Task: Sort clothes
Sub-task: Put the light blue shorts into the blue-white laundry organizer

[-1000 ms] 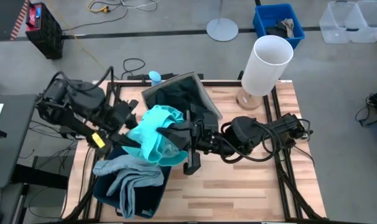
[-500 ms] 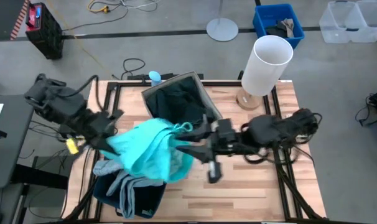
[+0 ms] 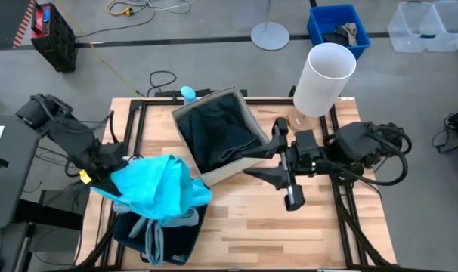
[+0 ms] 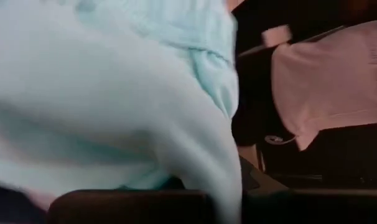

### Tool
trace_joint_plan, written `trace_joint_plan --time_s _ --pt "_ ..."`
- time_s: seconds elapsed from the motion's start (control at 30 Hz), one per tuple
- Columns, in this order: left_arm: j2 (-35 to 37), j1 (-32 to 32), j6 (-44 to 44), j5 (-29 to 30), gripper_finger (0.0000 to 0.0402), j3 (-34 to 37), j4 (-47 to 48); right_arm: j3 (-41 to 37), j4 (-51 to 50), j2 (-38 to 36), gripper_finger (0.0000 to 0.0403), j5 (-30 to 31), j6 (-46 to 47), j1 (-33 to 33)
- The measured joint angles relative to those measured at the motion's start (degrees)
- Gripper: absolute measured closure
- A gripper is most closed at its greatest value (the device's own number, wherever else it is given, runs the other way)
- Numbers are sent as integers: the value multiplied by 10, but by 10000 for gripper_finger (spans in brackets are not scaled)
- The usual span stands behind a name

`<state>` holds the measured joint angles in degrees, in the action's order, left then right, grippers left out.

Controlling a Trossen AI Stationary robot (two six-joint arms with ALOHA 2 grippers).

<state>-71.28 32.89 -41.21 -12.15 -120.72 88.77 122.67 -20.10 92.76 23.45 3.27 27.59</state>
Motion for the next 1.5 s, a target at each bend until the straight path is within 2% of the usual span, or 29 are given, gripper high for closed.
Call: trace_joint_plan --time_s 0.27,0.57,0.63,0.8,0.93,1.03,1.2,1.3,1.5 --pt "-36 3 -73 -2 400 83 12 -1 -11 -1 239 3 -13 -4" --pt "-75 3 -149 37 399 267 -3 -1 -11 -2 239 5 -20 -4" --pt "-77 3 -153 34 399 319 -42 -1 -12 -3 239 5 -20 -4" --pt "-78 3 -152 -7 398 461 -230 -1 -14 -3 239 5 -22 -4" --pt "-71 -1 -150 -33 398 542 -348 -1 -14 -3 239 5 -22 -4" --pt "-57 -8 -148 -37 398 574 -393 -1 -13 -3 239 5 -20 -4" --pt "-54 -34 -135 -37 398 635 -413 -1 -10 -3 239 6 -17 -4" --pt "-54 -47 -132 -52 398 698 -495 -1 -6 -3 239 6 -2 -4" --pt "-52 -59 -223 -81 398 833 -633 -1 -7 -3 239 7 14 -7"
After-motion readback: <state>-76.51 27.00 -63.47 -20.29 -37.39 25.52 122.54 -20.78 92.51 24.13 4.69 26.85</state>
